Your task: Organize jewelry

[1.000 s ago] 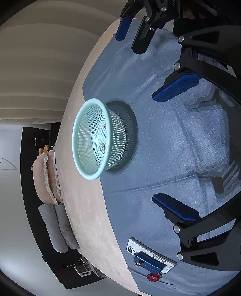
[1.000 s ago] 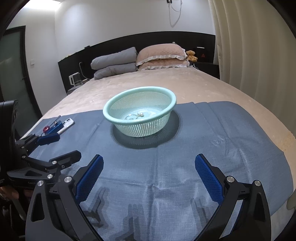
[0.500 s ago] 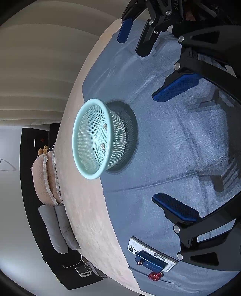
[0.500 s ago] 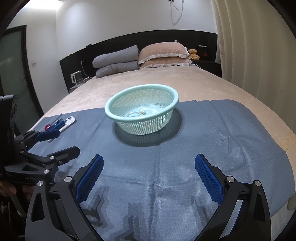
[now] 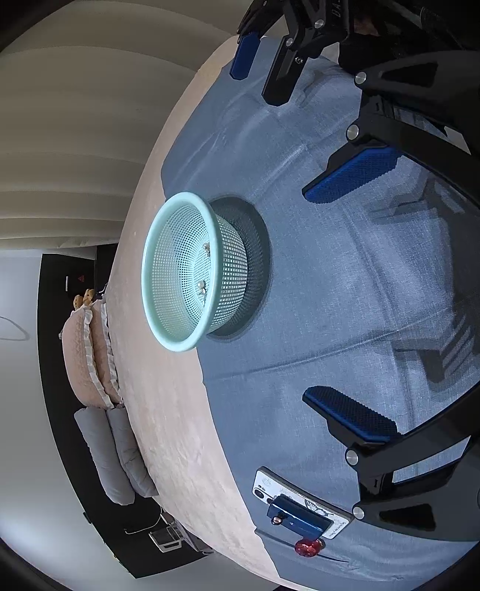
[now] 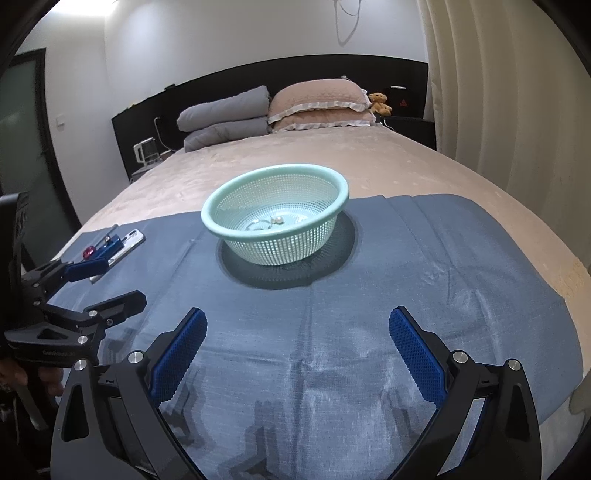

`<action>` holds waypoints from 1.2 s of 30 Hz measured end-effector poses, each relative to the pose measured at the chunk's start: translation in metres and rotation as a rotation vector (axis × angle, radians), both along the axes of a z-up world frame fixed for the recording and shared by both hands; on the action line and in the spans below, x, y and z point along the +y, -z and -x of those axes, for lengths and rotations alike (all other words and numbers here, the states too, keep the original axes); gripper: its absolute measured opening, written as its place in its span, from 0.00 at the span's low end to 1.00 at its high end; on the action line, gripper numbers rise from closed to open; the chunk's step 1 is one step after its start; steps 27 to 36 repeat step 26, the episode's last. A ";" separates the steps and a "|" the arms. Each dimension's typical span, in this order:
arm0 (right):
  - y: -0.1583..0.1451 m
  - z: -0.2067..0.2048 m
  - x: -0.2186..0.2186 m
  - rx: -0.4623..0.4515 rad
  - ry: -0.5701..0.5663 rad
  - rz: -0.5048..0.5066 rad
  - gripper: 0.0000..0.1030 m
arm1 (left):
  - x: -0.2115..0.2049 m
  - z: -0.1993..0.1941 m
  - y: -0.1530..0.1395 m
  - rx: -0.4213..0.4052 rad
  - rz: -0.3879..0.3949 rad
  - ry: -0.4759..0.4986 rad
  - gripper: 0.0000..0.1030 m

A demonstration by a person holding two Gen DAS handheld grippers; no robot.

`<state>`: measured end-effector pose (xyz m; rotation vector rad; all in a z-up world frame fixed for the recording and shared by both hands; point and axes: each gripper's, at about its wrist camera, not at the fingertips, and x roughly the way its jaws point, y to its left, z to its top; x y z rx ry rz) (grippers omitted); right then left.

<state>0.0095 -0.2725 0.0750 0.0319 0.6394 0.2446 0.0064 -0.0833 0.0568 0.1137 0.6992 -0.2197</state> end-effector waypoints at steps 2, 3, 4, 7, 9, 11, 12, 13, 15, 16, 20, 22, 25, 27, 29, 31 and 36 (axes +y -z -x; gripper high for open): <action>-0.001 0.001 0.000 -0.004 -0.004 0.001 0.92 | -0.001 0.000 0.000 -0.003 -0.003 0.004 0.94; -0.001 0.001 0.001 -0.007 -0.007 0.003 0.92 | -0.001 0.001 -0.001 -0.005 -0.005 0.006 0.94; -0.002 0.002 0.002 -0.011 -0.011 0.006 0.92 | -0.001 0.001 -0.001 -0.006 -0.007 0.006 0.94; -0.003 0.004 0.004 -0.020 -0.021 0.015 0.92 | -0.003 0.001 -0.001 -0.006 -0.007 0.013 0.94; -0.003 0.005 0.006 -0.026 -0.028 0.024 0.92 | -0.005 0.002 0.000 -0.010 -0.019 0.015 0.94; -0.003 0.006 0.008 -0.029 -0.030 0.034 0.92 | -0.006 0.002 0.002 -0.008 -0.027 0.018 0.94; -0.003 0.006 0.008 -0.028 -0.032 0.036 0.92 | -0.006 0.003 0.002 -0.004 -0.025 0.022 0.94; -0.003 0.006 0.008 -0.028 -0.032 0.036 0.92 | -0.007 0.003 0.002 -0.002 -0.024 0.025 0.94; -0.002 0.006 0.008 -0.023 -0.030 0.037 0.92 | -0.009 0.004 0.002 -0.002 -0.022 0.035 0.94; -0.002 0.006 0.008 -0.021 -0.028 0.037 0.92 | -0.009 0.004 0.001 -0.003 -0.024 0.040 0.94; -0.001 0.005 0.007 -0.017 -0.029 0.030 0.92 | -0.010 0.004 0.001 0.000 -0.016 0.049 0.94; -0.001 0.005 0.006 -0.016 -0.032 0.026 0.92 | -0.010 0.004 0.001 0.011 0.002 0.060 0.94; 0.000 0.005 0.004 -0.016 -0.029 0.022 0.92 | -0.010 0.003 0.002 0.015 -0.003 0.057 0.94; 0.000 0.005 0.004 -0.016 -0.029 0.021 0.92 | -0.010 0.003 0.002 0.012 -0.006 0.057 0.94; 0.000 0.005 0.004 -0.016 -0.029 0.021 0.92 | -0.010 0.003 0.002 0.012 -0.006 0.057 0.94; 0.000 0.005 0.004 -0.016 -0.029 0.021 0.92 | -0.010 0.003 0.002 0.012 -0.006 0.057 0.94; 0.000 0.005 0.004 -0.016 -0.029 0.021 0.92 | -0.010 0.003 0.002 0.012 -0.006 0.057 0.94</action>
